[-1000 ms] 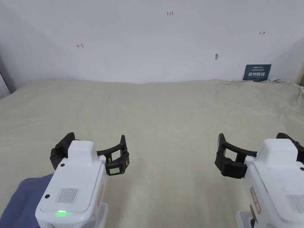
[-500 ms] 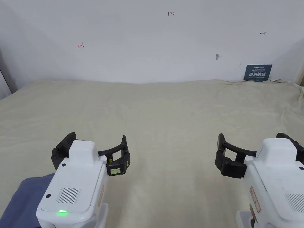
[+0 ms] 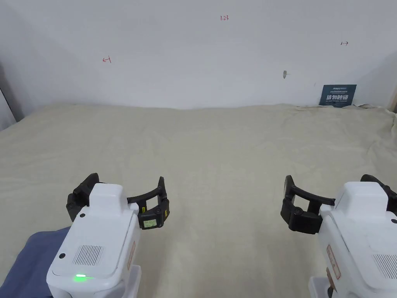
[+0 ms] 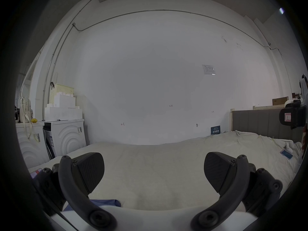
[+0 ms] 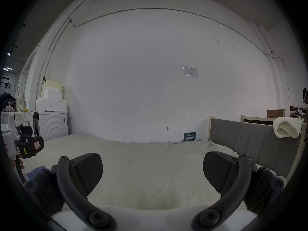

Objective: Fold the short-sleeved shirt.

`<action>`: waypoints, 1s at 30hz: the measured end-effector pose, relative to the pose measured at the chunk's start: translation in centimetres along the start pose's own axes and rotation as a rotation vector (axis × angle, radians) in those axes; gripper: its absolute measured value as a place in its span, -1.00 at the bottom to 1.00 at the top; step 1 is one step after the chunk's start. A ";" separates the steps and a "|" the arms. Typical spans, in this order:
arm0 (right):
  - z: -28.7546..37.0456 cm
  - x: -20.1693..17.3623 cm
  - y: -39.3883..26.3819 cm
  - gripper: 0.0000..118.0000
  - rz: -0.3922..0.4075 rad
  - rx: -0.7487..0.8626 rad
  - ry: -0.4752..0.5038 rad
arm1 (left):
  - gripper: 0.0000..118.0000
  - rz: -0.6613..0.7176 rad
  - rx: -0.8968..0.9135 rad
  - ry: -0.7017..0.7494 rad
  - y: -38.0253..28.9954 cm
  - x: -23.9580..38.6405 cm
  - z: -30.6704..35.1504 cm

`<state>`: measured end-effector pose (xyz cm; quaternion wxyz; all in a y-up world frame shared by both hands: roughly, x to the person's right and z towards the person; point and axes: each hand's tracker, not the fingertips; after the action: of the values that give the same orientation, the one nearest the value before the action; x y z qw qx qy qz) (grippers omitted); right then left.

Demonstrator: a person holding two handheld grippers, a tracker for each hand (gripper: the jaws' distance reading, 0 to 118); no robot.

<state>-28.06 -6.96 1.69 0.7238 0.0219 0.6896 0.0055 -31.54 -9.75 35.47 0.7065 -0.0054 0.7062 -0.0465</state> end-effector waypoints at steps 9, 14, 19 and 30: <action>0.0 0.0 0.2 1.00 -0.011 -0.015 0.008 | 1.00 -0.006 0.000 -0.004 0.0 0.0 0.1; -0.1 0.2 0.7 1.00 -0.058 -0.057 0.012 | 1.00 -0.007 0.000 -0.005 0.0 -0.1 0.2; -0.6 0.2 1.7 1.00 -0.121 -0.163 -0.031 | 1.00 -0.005 -0.005 -0.008 0.0 -0.3 0.2; -1.8 -0.2 3.9 0.99 -0.196 -0.555 -0.203 | 1.00 0.009 0.006 -0.007 0.5 -0.5 0.4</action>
<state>-29.75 -3.07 1.93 0.7645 -0.2425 0.5848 0.1215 -31.12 -9.23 35.90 0.7093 -0.0003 0.7034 -0.0457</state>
